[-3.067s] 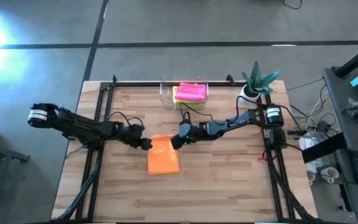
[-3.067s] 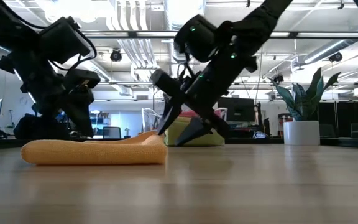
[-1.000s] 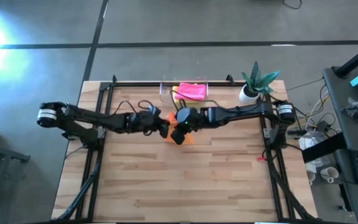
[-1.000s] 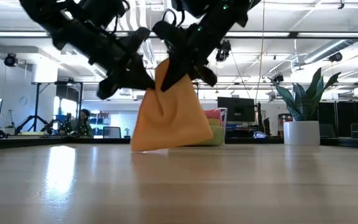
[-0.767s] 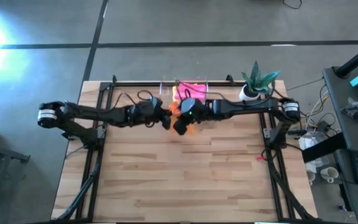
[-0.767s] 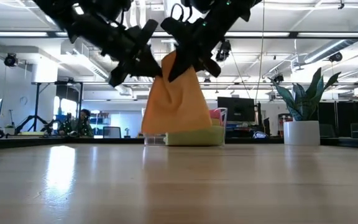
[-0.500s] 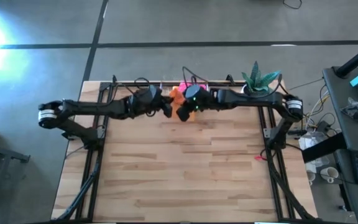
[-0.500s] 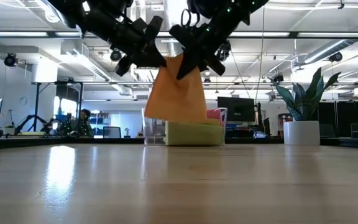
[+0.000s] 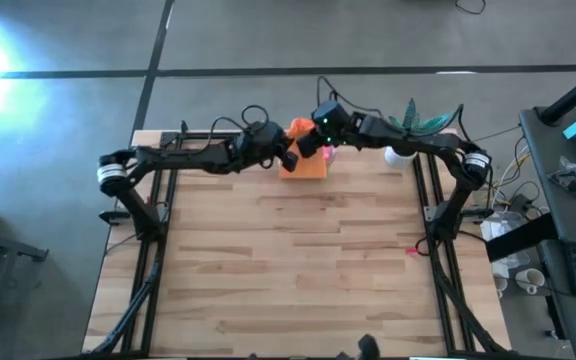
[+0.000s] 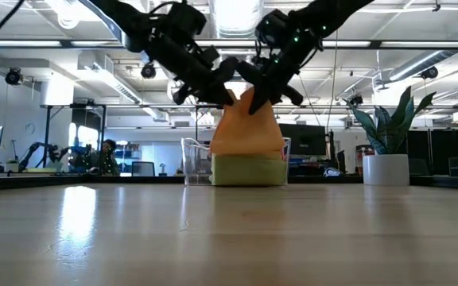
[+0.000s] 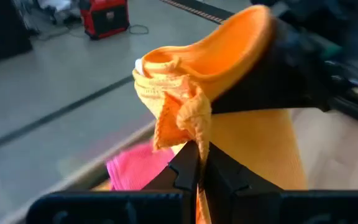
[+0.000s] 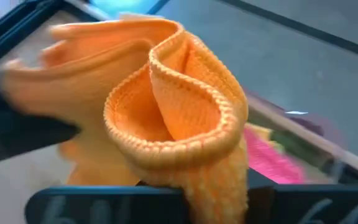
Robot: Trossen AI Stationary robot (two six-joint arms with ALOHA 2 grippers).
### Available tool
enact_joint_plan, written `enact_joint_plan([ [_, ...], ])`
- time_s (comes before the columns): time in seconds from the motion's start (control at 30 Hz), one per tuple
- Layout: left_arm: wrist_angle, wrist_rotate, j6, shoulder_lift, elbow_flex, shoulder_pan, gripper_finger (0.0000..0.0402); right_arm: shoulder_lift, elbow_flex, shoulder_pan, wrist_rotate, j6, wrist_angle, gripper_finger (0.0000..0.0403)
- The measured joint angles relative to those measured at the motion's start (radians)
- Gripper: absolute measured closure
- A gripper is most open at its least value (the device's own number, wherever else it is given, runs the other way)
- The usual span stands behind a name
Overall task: Fold microfiber towels
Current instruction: Stack the orange microfiber towel on top of the pink microfiber towel into the transparent bin
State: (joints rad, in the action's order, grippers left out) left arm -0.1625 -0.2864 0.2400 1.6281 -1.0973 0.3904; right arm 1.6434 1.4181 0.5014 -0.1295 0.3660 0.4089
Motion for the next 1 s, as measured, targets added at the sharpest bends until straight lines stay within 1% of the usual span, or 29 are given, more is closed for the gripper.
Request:
enact_joint_plan([
  [0.1,0.01,0.001,-0.066,0.038,-0.046,0.019,0.04,0.008,0.0,0.045,0.008,0.0,-0.001,0.0394],
  [0.17,0.017,0.002,-0.072,0.058,-0.072,0.035,0.04,0.018,0.0,0.07,0.03,-0.001,-0.001,0.0394],
  [0.3,0.023,0.003,-0.095,0.083,-0.089,0.072,0.04,0.047,0.0,0.1,0.033,-0.001,-0.002,0.0394],
  [0.47,0.041,0.074,-0.092,0.088,-0.078,0.12,0.04,0.085,0.0,0.121,0.043,-0.011,-0.013,0.0394],
  [0.6,0.048,0.08,-0.092,0.088,-0.069,0.145,0.04,0.109,0.001,0.133,0.048,-0.025,-0.059,0.0394],
  [0.67,0.047,0.085,-0.092,0.088,-0.067,0.155,0.04,0.119,0.001,0.138,0.07,-0.026,-0.062,0.0394],
  [0.83,0.049,0.095,-0.093,0.088,-0.062,0.166,0.04,0.143,0.001,0.141,0.07,-0.044,-0.058,0.0393],
  [1.0,0.053,0.094,-0.173,0.088,-0.061,0.167,0.04,0.147,0.0,0.141,0.071,-0.087,-0.066,0.0377],
])
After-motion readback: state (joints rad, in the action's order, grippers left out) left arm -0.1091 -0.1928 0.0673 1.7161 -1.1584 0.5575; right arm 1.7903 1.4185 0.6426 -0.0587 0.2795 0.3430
